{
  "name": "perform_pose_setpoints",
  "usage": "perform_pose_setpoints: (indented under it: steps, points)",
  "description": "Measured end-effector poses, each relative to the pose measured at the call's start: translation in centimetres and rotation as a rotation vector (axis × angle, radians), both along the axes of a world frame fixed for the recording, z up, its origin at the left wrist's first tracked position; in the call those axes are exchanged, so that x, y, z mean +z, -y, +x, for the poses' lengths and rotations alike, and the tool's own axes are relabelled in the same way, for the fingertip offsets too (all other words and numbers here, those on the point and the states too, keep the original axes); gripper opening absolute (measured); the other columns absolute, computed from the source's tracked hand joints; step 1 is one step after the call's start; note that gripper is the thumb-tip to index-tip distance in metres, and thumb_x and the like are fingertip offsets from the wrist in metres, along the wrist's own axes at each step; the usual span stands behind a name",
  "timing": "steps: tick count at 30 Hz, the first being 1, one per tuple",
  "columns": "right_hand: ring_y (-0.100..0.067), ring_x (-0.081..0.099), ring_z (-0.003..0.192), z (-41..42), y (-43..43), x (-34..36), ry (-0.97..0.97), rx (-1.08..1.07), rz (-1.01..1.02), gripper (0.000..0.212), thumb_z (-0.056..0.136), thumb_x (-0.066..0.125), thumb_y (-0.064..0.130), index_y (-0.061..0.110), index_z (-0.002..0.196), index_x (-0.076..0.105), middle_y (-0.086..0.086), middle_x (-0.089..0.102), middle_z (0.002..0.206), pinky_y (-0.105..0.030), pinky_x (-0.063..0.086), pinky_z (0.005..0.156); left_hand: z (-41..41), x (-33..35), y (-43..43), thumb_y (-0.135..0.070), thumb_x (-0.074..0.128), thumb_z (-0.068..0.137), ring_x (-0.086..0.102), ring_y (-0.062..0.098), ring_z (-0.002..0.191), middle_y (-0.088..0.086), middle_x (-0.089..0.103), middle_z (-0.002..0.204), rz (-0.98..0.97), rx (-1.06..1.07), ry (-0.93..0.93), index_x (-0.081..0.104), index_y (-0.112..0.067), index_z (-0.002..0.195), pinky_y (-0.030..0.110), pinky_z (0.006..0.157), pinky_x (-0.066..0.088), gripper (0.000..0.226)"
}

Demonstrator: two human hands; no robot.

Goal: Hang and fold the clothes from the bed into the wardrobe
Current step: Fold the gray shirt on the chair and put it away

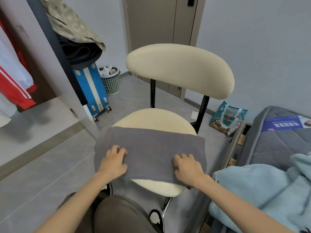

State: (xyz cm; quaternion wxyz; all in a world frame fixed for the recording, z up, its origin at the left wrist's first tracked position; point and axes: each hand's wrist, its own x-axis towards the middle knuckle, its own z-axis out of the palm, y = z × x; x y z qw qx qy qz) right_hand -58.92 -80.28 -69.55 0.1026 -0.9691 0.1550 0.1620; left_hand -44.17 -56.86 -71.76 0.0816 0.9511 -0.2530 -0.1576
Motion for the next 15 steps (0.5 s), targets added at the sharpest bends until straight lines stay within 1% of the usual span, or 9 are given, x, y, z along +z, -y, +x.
perform_pose_setpoints:
  steps: [1, 2, 3, 4, 6, 9, 11, 13, 15]
  points:
    - [-0.038, 0.035, 0.124, 0.5, -0.3, -0.4, 0.025, -0.012, 0.075, 0.040, 0.093, 0.049, 0.031, 0.019, 0.130, 0.039, -0.008, 0.035, 0.141, -0.045, 0.043, 0.096, -0.1, 0.0, 1.0, -0.032, 0.053, 0.090, 0.026, 0.028, 0.133, 0.002, 0.021, 0.147, -0.048, -0.024, -0.005, 0.039, -0.029, 0.133, 0.041, 0.099, 0.040, 0.045]
    - [-0.043, 0.027, 0.130, 0.9, -0.6, -0.8, -0.009, -0.028, 0.163, 0.048, 0.095, 0.049, 0.037, 0.025, 0.138, 0.033, -0.006, 0.021, 0.150, -0.050, 0.038, 0.103, -0.4, -0.1, 2.1, -0.037, 0.048, 0.094, 0.018, 0.031, 0.140, 0.000, 0.013, 0.155, -0.057, -0.058, -0.032, 0.032, -0.033, 0.141, 0.046, 0.106, 0.036, 0.050]
    - [-0.049, 0.015, 0.137, 1.3, -0.7, -1.6, -0.074, -0.046, 0.242, 0.056, 0.095, 0.049, 0.043, 0.032, 0.145, 0.025, -0.004, 0.006, 0.157, -0.055, 0.030, 0.109, -0.5, -0.3, 2.9, -0.042, 0.042, 0.098, 0.008, 0.032, 0.145, -0.004, 0.003, 0.159, -0.024, -0.090, -0.070, 0.024, -0.038, 0.147, 0.051, 0.111, 0.028, 0.053]
    - [-0.053, 0.002, 0.140, 1.5, -0.7, -2.5, -0.145, -0.056, 0.284, 0.062, 0.095, 0.046, 0.047, 0.038, 0.149, 0.016, -0.002, -0.008, 0.160, -0.059, 0.022, 0.113, -0.6, -0.6, 3.7, -0.045, 0.036, 0.100, -0.001, 0.034, 0.147, -0.006, -0.006, 0.161, 0.038, -0.114, -0.105, 0.016, -0.041, 0.149, 0.056, 0.114, 0.021, 0.054]
    - [-0.053, -0.018, 0.140, 1.7, -0.4, -4.3, -0.216, -0.049, 0.300, 0.065, 0.096, 0.040, 0.052, 0.047, 0.150, 0.003, -0.001, -0.024, 0.159, -0.066, 0.008, 0.113, -0.3, -1.4, 4.6, -0.048, 0.024, 0.102, -0.013, 0.038, 0.145, -0.007, -0.017, 0.160, 0.155, -0.125, -0.151, 0.005, -0.047, 0.150, 0.062, 0.115, 0.008, 0.051]
    - [-0.048, -0.031, 0.137, 1.8, 0.2, -5.9, -0.188, -0.041, 0.338, 0.067, 0.094, 0.038, 0.052, 0.053, 0.148, -0.002, 0.001, -0.030, 0.157, -0.072, 0.002, 0.110, 0.9, -2.0, 5.5, -0.048, 0.015, 0.103, -0.020, 0.038, 0.144, -0.007, -0.022, 0.159, 0.205, -0.103, -0.132, -0.002, -0.050, 0.148, 0.067, 0.112, -0.002, 0.049]
    - [-0.047, -0.037, 0.134, 1.9, 0.4, -6.0, -0.203, -0.039, 0.366, 0.077, 0.086, 0.044, 0.053, 0.056, 0.146, -0.004, 0.004, -0.033, 0.155, -0.073, 0.003, 0.109, 2.2, -2.0, 6.3, -0.047, 0.014, 0.103, -0.020, 0.039, 0.144, -0.007, -0.023, 0.158, 0.224, -0.100, -0.112, -0.004, -0.050, 0.148, 0.068, 0.111, -0.005, 0.049]
    - [-0.052, -0.041, 0.128, 1.8, 0.5, -5.5, -0.243, -0.044, 0.391, 0.089, 0.078, 0.053, 0.056, 0.059, 0.143, -0.008, 0.009, -0.037, 0.152, -0.072, 0.008, 0.109, 3.7, -1.9, 7.6, -0.047, 0.014, 0.103, -0.021, 0.040, 0.143, -0.006, -0.025, 0.158, 0.249, -0.114, -0.097, -0.006, -0.049, 0.148, 0.068, 0.111, -0.006, 0.050]
    - [-0.054, -0.041, 0.127, 1.7, 0.6, -5.0, -0.272, -0.013, 0.365, 0.100, 0.073, 0.060, 0.055, 0.059, 0.141, -0.013, 0.010, -0.040, 0.150, -0.071, 0.016, 0.109, 5.3, -1.7, 9.2, -0.046, 0.016, 0.103, -0.023, 0.042, 0.142, -0.005, -0.023, 0.158, 0.253, -0.124, -0.084, -0.005, -0.048, 0.149, 0.068, 0.110, -0.008, 0.050]
